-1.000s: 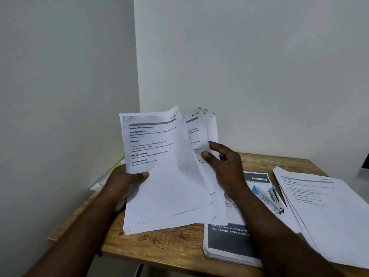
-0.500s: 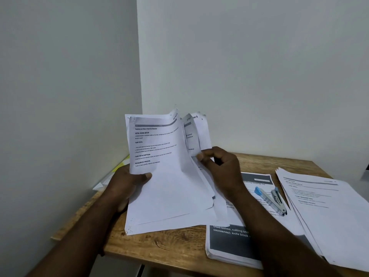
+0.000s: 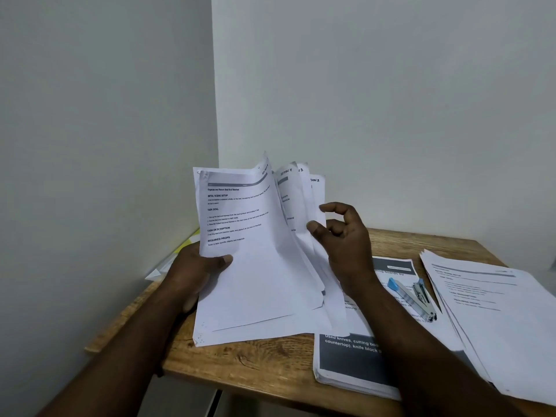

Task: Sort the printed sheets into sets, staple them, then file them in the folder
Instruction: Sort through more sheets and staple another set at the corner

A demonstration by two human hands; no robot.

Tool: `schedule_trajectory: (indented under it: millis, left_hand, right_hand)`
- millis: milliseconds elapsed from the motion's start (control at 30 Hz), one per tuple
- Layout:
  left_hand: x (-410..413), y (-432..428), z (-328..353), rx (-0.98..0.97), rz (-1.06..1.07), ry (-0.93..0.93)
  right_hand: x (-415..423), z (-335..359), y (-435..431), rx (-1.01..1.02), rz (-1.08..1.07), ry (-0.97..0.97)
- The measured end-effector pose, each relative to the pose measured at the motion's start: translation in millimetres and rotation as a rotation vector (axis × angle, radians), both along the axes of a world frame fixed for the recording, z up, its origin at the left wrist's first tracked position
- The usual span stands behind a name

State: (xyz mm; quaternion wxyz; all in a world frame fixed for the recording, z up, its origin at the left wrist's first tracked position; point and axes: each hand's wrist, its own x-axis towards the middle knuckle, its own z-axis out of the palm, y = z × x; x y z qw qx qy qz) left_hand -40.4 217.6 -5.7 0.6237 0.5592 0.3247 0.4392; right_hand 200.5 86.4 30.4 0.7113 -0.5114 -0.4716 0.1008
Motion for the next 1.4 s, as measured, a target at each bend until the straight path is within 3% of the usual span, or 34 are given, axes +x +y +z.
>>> schedule_trajectory:
  millis: [333,833,1100,1233,1300,1400]
  left_hand:
    - [0,0,0,0.011,-0.01,-0.005]
    - [-3,2,-1,0.045,-0.023,0.022]
    - [-3,0,1,0.02,-0.008,0.023]
    - [-2,-4,4,0.013,-0.015,0.001]
    - [-2,-5,5,0.007,-0.022,-0.011]
    - [-2,-4,5,-0.012,-0.025,-0.05]
  right_hand:
    - [0,0,2,-0.035,0.049,0.041]
    - [-8,-7,1,-0.062,0.091,-0.198]
    - [-18,-5,-3,0.064,0.076,-0.421]
    - [-16,-5,-4,0.022,0.024,-0.506]
    - [-15,-7,-2,-0.027,-0.013,-0.465]
    - [-6,-7,4,-0.079,-0.025,-0.247]
